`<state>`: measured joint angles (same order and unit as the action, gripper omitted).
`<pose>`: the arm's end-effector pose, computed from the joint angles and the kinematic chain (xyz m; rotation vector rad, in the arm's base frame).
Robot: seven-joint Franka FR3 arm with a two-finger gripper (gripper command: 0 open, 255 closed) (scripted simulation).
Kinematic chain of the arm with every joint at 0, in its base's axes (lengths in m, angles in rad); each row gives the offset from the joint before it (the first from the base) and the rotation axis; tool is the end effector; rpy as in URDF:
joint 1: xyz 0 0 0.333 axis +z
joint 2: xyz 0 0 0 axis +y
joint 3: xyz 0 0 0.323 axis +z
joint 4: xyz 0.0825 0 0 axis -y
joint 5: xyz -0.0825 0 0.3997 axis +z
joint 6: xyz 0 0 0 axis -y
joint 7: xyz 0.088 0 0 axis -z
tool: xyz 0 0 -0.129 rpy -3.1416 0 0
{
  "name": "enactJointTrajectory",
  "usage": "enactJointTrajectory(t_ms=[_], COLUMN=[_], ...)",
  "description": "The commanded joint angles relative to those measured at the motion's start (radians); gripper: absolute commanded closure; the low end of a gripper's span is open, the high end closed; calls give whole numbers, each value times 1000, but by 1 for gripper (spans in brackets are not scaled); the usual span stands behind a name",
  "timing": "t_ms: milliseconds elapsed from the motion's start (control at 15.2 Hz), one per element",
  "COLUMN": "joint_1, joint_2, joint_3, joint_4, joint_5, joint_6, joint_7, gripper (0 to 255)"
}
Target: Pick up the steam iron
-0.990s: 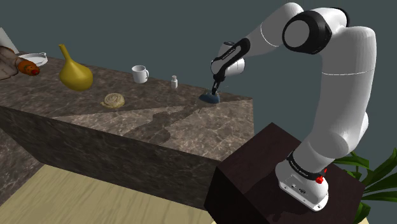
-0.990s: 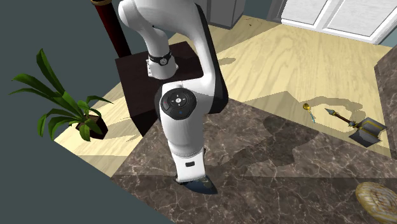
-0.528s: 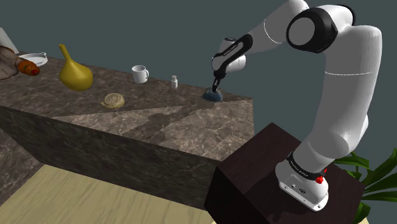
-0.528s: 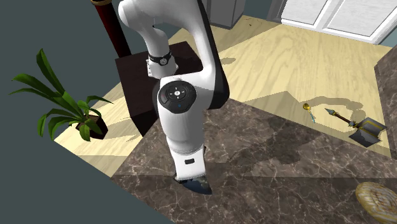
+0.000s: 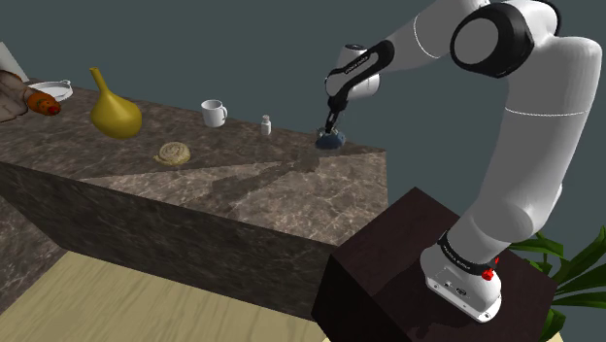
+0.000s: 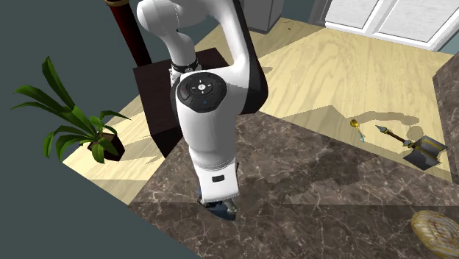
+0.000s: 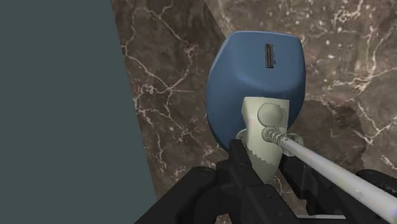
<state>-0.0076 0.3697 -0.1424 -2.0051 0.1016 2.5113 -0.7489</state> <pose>0.6287 -0.0922 0.2602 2.9772 0.8146 0.2073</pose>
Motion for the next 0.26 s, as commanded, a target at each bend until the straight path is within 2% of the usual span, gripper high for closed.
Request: enactJointTrajectory(t_ms=[0,198], joint_1=[2,3], joint_2=[-21,-31], joint_3=[-3,-5], joint_4=[3,6], joint_5=[-6,-9], joint_6=[-23,-36], joint_7=[4,6], gripper=[255,255])
